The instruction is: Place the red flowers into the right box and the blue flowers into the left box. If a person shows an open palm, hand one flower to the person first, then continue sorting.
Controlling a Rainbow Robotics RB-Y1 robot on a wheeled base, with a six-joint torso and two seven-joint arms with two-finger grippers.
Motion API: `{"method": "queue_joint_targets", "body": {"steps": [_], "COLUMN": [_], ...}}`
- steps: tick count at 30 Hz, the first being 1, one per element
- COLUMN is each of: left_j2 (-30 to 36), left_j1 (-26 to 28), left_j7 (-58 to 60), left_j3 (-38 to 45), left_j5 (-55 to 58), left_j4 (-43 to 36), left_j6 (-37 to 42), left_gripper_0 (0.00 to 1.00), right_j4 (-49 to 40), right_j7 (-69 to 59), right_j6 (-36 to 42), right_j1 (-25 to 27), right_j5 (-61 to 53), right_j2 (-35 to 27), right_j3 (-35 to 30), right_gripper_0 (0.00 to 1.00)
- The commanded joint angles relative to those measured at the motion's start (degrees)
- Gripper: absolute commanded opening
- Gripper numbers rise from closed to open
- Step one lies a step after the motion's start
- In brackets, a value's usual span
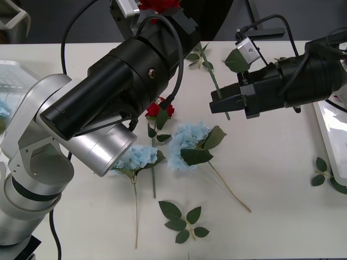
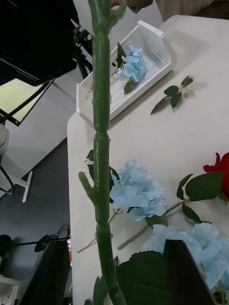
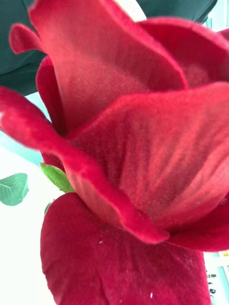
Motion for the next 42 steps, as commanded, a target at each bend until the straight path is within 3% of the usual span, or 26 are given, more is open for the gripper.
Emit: {"method": "queue_joint_targets", "body": {"steps": [1, 35, 36, 37, 38, 40, 42], "left_j2": [-1.25, -0.37, -0.37, -0.37, -0.37, -0.37, -0.37], "left_j1": [-2.35, 0.02, 0.02, 0.02, -0.07, -0.07, 0.02], "left_j7": [2.04, 3.09, 3.09, 3.09, 3.09, 3.35, 3.53], "left_j3": [-1.03, -3.32, -3.32, -3.23, -3.23, -3.23, -3.23], "left_j5": [-0.64, -2.83, -2.83, -2.83, -2.83, -2.57, -2.39], "left_j4": [-0.94, 1.08, 1.08, 1.08, 1.08, 1.08, 1.08], "left_j6": [-0.86, -0.86, -0.86, -0.86, -0.86, -0.86, -0.86], "left_gripper_0": [0.00, 0.00, 0.03, 0.20, 0.72, 0.95, 1.00], "right_j4": [-3.28, -3.72, -3.72, -3.72, -3.72, -3.72, -3.72], "right_j7": [-4.05, -4.92, -4.92, -4.92, -5.01, -4.92, -5.01], "right_j6": [-0.65, -0.73, -0.73, -0.73, -0.73, -0.73, -0.73], "right_j1": [0.16, 0.25, 0.25, 0.25, 0.25, 0.16, 0.25], "right_j5": [1.58, 2.99, 2.99, 2.99, 2.99, 2.99, 2.99], "right_j2": [0.36, -0.34, -0.34, -0.34, -0.34, -0.34, -0.34], "right_j3": [-0.80, -0.89, -0.80, -0.80, -0.89, -0.89, -0.89], "right_gripper_0": [0.00, 0.00, 0.00, 0.00, 0.00, 0.00, 0.00]}}
